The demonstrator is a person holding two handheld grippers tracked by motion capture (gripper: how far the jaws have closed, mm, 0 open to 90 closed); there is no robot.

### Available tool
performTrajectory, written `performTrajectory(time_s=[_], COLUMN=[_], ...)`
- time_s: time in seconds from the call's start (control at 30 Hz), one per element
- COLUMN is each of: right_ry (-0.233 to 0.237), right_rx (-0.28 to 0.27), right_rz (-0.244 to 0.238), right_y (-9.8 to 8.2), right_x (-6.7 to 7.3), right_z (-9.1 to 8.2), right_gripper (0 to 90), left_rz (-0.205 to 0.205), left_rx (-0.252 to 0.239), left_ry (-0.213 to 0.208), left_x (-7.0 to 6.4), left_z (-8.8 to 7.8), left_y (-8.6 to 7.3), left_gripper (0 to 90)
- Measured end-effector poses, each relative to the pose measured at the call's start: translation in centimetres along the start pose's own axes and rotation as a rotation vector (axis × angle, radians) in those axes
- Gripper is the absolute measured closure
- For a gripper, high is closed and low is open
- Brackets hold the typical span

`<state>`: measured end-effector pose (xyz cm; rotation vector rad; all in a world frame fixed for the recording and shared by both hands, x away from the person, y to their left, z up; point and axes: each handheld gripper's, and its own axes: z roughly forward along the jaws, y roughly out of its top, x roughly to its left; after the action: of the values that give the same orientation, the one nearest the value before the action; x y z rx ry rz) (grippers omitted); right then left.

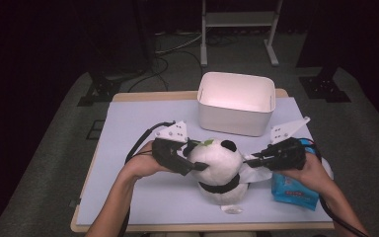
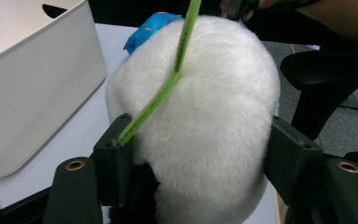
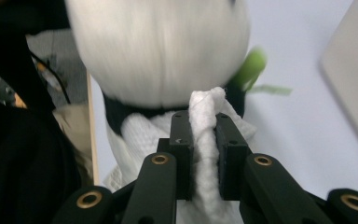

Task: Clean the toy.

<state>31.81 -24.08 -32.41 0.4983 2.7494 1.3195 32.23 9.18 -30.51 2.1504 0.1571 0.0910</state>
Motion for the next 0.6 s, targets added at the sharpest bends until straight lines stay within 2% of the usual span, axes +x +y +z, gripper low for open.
performTrajectory(time_s=[0.1, 0.2, 0.3, 0.47, 0.6], right_ry=[0.017, 0.023, 0.026, 0.074, 0.091], right_rx=[-0.064, -0.082, -0.065, -0.106, -0.108], right_rz=[-0.032, -0.077, -0.129, -0.153, -0.172], right_y=[1.8, 3.6, 5.6, 7.6, 8.7], right_x=[0.6, 1.4, 2.2, 2.8, 3.1], right_z=[-1.5, -2.0, -1.5, -1.0, -0.2], right_gripper=[79.7, 79.7, 79.8, 80.0, 80.0], left_rz=[0.003, 0.015, 0.018, 0.022, 0.023], left_rx=[-0.003, 0.003, 0.010, 0.009, 0.011], left_ry=[-0.002, -0.005, -0.003, -0.009, -0.013], left_x=[-0.1, -0.3, -0.4, -0.4, -0.5], left_z=[0.2, 0.6, 0.8, 1.1, 1.3], left_y=[0.2, 0.6, 0.9, 1.0, 1.3], left_gripper=[33.3, 33.3, 33.1, 33.0, 32.7])
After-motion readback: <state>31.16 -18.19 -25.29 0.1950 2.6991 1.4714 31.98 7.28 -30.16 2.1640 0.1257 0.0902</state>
